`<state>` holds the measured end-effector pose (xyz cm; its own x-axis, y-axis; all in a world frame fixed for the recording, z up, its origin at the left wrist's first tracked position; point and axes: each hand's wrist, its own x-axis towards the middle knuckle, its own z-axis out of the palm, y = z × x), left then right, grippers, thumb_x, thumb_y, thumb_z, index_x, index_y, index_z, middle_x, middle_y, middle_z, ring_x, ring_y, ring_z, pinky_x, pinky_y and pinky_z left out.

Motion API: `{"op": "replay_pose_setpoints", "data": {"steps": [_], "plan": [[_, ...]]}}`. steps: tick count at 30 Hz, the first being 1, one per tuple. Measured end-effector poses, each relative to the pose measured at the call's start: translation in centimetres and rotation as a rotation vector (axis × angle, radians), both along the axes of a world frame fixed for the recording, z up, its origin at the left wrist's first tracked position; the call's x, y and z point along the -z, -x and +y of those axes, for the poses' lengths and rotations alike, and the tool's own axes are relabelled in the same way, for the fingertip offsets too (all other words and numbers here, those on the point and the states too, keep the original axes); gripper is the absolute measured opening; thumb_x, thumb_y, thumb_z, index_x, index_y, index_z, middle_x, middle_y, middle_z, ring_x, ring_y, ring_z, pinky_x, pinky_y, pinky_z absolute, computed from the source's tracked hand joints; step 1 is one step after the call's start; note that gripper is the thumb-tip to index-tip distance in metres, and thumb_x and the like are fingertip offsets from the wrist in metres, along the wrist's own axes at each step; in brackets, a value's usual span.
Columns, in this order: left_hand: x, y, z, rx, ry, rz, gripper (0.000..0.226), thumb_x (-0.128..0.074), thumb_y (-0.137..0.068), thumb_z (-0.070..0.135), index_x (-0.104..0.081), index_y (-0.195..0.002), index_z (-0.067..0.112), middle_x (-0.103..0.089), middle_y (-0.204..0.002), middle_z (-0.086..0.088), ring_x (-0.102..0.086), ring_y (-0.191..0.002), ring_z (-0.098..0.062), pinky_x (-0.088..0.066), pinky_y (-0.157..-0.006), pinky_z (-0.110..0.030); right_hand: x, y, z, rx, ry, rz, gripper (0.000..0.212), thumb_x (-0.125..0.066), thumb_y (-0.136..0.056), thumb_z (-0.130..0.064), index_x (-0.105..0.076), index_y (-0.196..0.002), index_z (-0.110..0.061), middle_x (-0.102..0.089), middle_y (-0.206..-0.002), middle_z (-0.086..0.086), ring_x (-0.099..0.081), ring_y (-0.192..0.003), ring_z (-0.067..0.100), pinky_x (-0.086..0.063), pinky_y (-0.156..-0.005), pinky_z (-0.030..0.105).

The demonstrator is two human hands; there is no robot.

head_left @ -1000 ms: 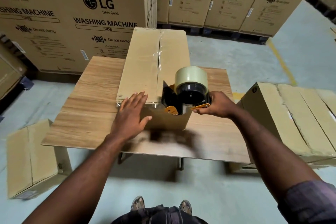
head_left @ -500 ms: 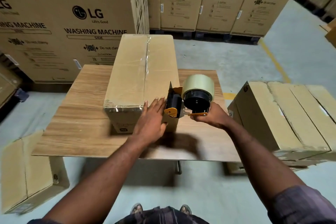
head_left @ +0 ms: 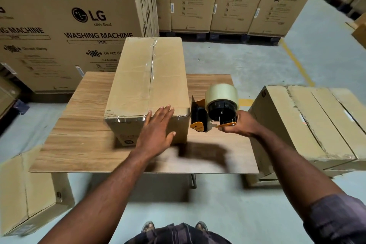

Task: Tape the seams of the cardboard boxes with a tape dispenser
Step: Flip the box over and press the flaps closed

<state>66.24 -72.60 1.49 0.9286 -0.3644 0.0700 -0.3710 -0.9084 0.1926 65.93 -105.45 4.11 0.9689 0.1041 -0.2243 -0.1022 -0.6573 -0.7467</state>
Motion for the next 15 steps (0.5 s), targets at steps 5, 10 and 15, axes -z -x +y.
{"op": "replay_pose_setpoints", "data": {"steps": [5, 10, 15], "plan": [[-1.5, 0.3, -3.5, 0.024, -0.012, 0.012, 0.080, -0.052, -0.099, 0.042, -0.005, -0.160, 0.020, 0.000, -0.166, 0.004, -0.001, -0.153, -0.013, 0.014, -0.120, -0.046, 0.7, 0.2, 0.8, -0.002, -0.029, -0.001, 0.021, -0.091, -0.075, -0.029, -0.075, -0.087, -0.027, -0.075, -0.077, -0.012, -0.067, -0.071, -0.003, -0.050, -0.065, 0.014], [-0.9, 0.3, -4.6, 0.108, 0.022, 0.008, 0.081, -0.058, -0.096, 0.029, -0.008, -0.159, 0.020, 0.003, -0.166, 0.007, 0.004, -0.150, -0.006, 0.016, -0.118, -0.035, 1.2, 0.2, 0.5, -0.010, -0.049, 0.014, 0.018, -0.090, -0.076, -0.025, -0.072, -0.079, -0.027, -0.073, -0.071, -0.013, -0.065, -0.067, -0.004, -0.048, -0.062, 0.013], [-0.5, 0.0, -4.0, 0.111, 0.065, 0.036, 0.080, -0.056, -0.098, 0.029, -0.003, -0.158, 0.030, 0.003, -0.166, 0.013, 0.002, -0.152, -0.004, 0.011, -0.123, -0.034, 1.8, 0.0, -0.6, 0.007, -0.036, 0.031, 0.016, -0.089, -0.076, -0.024, -0.074, -0.079, -0.024, -0.073, -0.072, -0.011, -0.064, -0.065, -0.002, -0.049, -0.061, 0.016]]}}
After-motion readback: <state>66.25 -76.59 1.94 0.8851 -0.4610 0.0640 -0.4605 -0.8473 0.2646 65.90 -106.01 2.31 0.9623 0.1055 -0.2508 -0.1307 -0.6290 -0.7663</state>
